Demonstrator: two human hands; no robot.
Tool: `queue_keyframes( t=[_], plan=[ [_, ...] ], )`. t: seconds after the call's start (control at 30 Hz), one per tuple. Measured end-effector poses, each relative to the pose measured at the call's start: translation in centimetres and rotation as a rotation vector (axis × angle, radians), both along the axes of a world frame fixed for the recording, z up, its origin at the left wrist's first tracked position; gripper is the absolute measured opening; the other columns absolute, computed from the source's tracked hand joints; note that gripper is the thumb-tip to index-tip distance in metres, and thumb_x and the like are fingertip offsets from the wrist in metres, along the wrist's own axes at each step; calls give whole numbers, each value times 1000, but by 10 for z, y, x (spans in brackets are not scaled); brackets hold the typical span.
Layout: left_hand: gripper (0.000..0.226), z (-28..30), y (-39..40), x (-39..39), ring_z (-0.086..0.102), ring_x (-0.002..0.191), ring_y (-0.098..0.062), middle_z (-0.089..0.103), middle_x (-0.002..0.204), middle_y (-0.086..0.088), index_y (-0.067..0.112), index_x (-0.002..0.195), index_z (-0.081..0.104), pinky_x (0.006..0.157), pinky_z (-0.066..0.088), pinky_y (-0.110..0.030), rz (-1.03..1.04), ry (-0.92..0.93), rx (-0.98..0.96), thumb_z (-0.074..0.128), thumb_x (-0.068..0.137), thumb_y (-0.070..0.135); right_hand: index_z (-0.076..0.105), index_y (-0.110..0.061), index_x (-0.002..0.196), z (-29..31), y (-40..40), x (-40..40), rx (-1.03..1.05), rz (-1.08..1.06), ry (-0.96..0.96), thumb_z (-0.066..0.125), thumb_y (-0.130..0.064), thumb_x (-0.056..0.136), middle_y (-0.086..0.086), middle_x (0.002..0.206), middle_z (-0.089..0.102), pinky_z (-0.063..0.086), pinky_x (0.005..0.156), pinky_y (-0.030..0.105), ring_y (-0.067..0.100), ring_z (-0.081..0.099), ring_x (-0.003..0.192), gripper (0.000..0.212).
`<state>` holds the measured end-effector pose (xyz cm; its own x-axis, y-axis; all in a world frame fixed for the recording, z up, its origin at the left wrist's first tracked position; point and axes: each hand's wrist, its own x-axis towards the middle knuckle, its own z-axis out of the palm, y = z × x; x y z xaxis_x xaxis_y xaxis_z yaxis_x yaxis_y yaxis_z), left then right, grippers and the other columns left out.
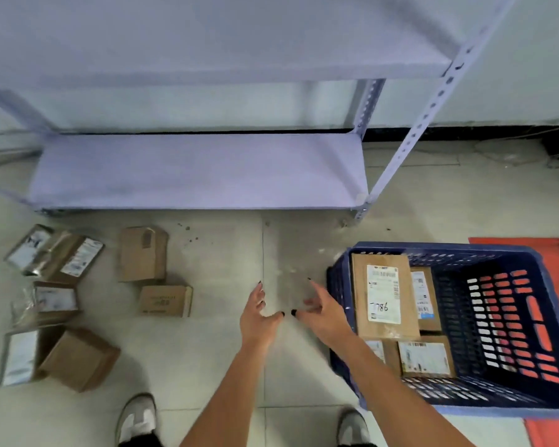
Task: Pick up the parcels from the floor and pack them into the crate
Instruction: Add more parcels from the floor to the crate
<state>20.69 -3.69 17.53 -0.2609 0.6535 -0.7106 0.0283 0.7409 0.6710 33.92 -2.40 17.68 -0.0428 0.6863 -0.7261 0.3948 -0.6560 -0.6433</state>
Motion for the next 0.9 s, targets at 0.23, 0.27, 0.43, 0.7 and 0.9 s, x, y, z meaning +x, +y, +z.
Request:
queue_keyframes(
  t=[0.23, 0.27, 0.43, 0.7, 0.9],
  plan=[
    [74, -24, -24, -197, 46, 129, -25, 47, 142, -10, 14, 141, 37, 100, 40, -31, -27, 90, -119, 64, 76, -9, 35, -35, 140, -18, -22, -176, -121, -29, 29, 73, -25, 78, 1, 117, 58, 43, 80, 22, 17, 58, 102, 73],
    [74, -26, -27, -223, 45, 129, -25, 47, 142, -9, 14, 142, 36, 101, 40, -32, -38, 98, -138, 64, 77, -8, 36, -36, 140, -21, -25, -200, -143, -35, 28, 73, -25, 78, 0, 116, 57, 45, 80, 22, 18, 59, 103, 73],
    [73, -44, -26, -331, 43, 131, -23, 44, 144, -7, 15, 143, 33, 105, 38, -35, -138, 147, -192, 64, 79, -3, 38, -34, 140, -41, -23, -298, -207, -57, 19, 69, -19, 80, 0, 117, 56, 44, 66, 17, 18, 60, 100, 69],
    [70, -136, -23, -416, 48, 124, -24, 46, 141, -8, 16, 142, 34, 101, 42, -33, -203, 178, -244, 63, 80, 0, 33, -23, 144, -124, -9, -373, -221, 86, -159, 60, -11, 84, 8, 131, 53, 46, 84, 28, 24, 57, 108, 68],
    [75, -228, -2, -422, 44, 130, -24, 38, 148, -10, 15, 146, 26, 95, 39, -25, -264, 126, -281, 63, 82, 3, 13, -14, 149, -206, 15, -387, -271, 91, -232, 57, -11, 87, 12, 143, 42, 41, 93, 32, 29, 44, 129, 76]
  ],
)
